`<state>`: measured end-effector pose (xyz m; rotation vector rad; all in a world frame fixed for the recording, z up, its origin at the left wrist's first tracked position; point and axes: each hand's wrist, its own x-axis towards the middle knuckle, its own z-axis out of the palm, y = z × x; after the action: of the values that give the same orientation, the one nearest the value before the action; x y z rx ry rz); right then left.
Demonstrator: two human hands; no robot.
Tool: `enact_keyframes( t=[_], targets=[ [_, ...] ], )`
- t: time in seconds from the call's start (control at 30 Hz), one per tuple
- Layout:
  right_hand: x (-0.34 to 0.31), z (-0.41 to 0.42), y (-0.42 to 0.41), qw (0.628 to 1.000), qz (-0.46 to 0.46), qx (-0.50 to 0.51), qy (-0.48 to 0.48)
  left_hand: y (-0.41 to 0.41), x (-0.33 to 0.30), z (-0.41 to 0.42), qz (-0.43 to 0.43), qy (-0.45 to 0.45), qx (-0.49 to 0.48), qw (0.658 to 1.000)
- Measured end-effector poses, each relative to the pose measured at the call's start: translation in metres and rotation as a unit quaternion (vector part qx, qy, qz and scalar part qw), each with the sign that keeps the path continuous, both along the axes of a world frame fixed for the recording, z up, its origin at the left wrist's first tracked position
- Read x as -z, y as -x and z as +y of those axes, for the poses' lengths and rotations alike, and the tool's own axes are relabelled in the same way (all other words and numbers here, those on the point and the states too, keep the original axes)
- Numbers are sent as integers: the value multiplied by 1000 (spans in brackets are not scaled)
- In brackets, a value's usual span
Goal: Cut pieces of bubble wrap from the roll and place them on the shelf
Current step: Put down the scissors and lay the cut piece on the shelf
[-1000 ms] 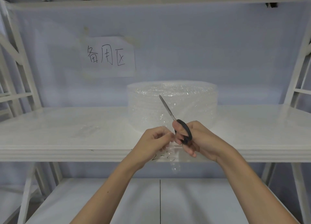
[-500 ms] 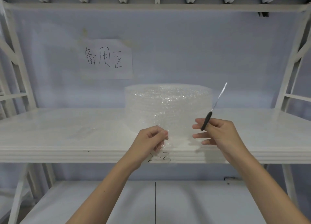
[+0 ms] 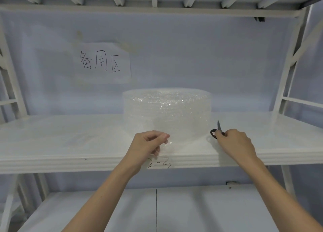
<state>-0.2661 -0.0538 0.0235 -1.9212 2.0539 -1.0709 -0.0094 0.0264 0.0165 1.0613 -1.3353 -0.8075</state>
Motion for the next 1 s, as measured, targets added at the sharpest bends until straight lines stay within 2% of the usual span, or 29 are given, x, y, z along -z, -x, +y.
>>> enact_keyframes(
  t=[0.23, 0.33, 0.43, 0.53, 0.63, 0.7, 0.83, 1.0],
  targets=[
    [8, -11, -12, 981, 191, 39, 8, -15, -3, 3, 58, 14, -9, 998],
    [5, -6, -19, 973, 219, 62, 49, -22, -7, 7, 60, 22, -18, 998],
    [-4, 16, -40, 973, 135, 5, 188, -33, -12, 9, 69, 32, -35, 996],
    [-21, 51, -79, 957, -14, -180, 228, -44, -17, 13, 55, 42, -56, 996],
    [-34, 78, -121, 927, -105, -317, 172, -55, -21, 18, 32, 42, -72, 996],
    [-36, 82, -142, 914, -134, -367, 110, -63, -22, 22, 4, 47, -80, 996],
    [-33, 74, -172, 911, -146, -382, 49, -81, -22, 33, -24, 61, -102, 993],
    [-29, 66, -199, 897, -228, -380, -7, -102, -18, 42, -29, 89, -129, 987]
  ],
)
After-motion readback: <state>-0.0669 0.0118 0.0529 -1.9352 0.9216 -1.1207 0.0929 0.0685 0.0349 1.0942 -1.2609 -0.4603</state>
